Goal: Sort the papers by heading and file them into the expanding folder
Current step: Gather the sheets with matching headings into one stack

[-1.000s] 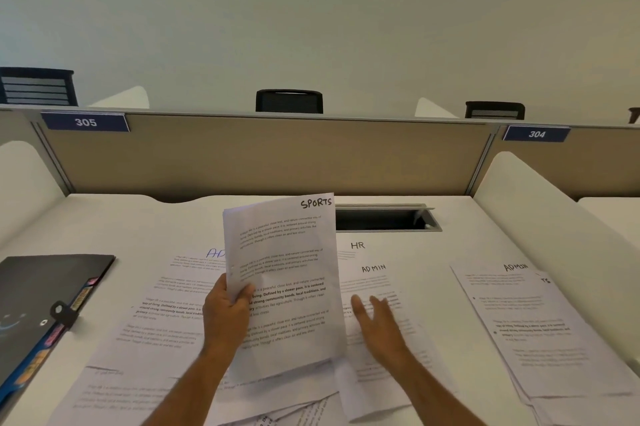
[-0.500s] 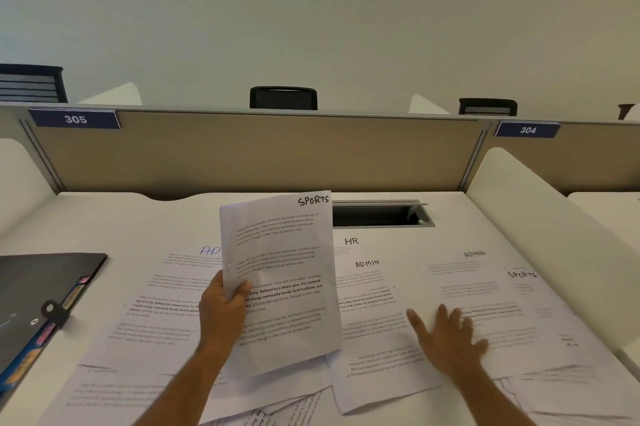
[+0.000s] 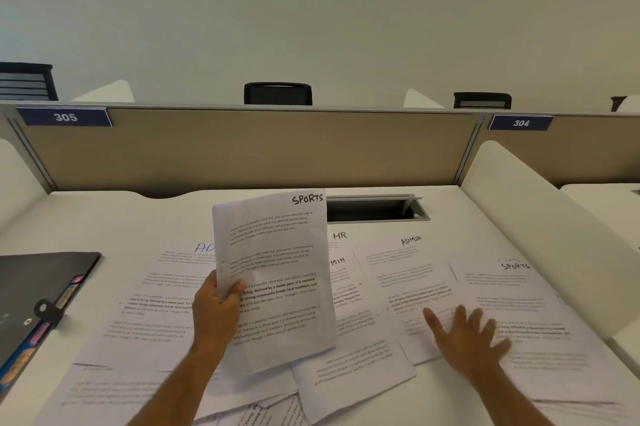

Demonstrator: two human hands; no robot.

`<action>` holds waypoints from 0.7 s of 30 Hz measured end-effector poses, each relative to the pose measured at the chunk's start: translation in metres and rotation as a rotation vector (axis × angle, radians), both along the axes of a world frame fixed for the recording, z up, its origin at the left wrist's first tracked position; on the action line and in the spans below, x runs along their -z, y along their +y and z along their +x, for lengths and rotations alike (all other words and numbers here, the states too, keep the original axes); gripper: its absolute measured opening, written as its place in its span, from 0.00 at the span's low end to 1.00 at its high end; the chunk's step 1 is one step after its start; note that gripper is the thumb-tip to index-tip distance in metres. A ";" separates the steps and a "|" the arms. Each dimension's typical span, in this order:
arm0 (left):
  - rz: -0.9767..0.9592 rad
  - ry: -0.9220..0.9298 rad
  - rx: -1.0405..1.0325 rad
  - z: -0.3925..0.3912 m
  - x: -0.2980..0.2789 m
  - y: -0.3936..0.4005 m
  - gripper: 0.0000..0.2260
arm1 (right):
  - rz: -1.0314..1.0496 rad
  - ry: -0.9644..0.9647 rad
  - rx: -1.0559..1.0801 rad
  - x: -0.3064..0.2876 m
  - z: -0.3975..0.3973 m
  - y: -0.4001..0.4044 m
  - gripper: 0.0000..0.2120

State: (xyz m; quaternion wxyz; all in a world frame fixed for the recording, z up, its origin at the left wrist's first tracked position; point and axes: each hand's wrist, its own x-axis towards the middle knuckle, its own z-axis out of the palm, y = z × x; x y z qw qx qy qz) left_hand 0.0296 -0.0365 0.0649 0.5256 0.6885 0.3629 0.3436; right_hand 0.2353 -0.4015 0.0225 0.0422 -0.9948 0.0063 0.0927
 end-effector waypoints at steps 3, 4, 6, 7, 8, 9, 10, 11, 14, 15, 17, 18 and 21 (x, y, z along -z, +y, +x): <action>0.002 -0.001 0.004 0.004 -0.001 -0.003 0.10 | 0.037 0.011 -0.070 0.010 -0.006 0.007 0.52; 0.003 0.002 0.006 0.005 -0.001 -0.004 0.10 | 0.054 -0.008 -0.118 0.013 -0.010 0.011 0.50; 0.003 0.003 0.011 0.008 -0.001 -0.007 0.10 | 0.127 -0.062 -0.234 0.013 -0.016 0.017 0.49; 0.004 0.003 0.013 0.009 -0.001 -0.008 0.10 | 0.190 -0.098 -0.291 0.012 -0.018 0.019 0.50; 0.004 0.003 0.015 0.010 -0.001 -0.008 0.11 | 0.251 -0.137 -0.329 0.011 -0.019 0.019 0.52; 0.005 0.006 0.017 0.011 -0.001 -0.009 0.10 | 0.288 -0.178 -0.336 0.010 -0.018 0.017 0.53; 0.007 0.009 0.018 0.012 -0.001 -0.010 0.10 | 0.288 -0.213 -0.313 0.009 -0.015 0.014 0.53; 0.009 0.013 0.019 0.012 0.000 -0.011 0.10 | 0.255 -0.226 -0.267 0.009 -0.012 0.010 0.53; 0.007 0.018 0.028 0.014 0.002 -0.012 0.10 | 0.113 -0.041 -0.124 0.012 -0.010 -0.001 0.54; 0.007 0.018 0.032 0.015 0.002 -0.014 0.10 | 0.102 0.019 -0.123 0.014 -0.011 -0.002 0.54; 0.008 0.017 0.040 0.018 0.001 -0.017 0.10 | 0.098 0.036 -0.176 0.018 -0.016 0.001 0.55; 0.010 0.018 0.045 0.019 0.001 -0.018 0.10 | 0.102 0.036 -0.206 0.020 -0.021 0.005 0.54; 0.014 0.018 0.060 0.023 0.000 -0.024 0.11 | 0.174 0.041 -0.272 0.018 -0.030 0.019 0.46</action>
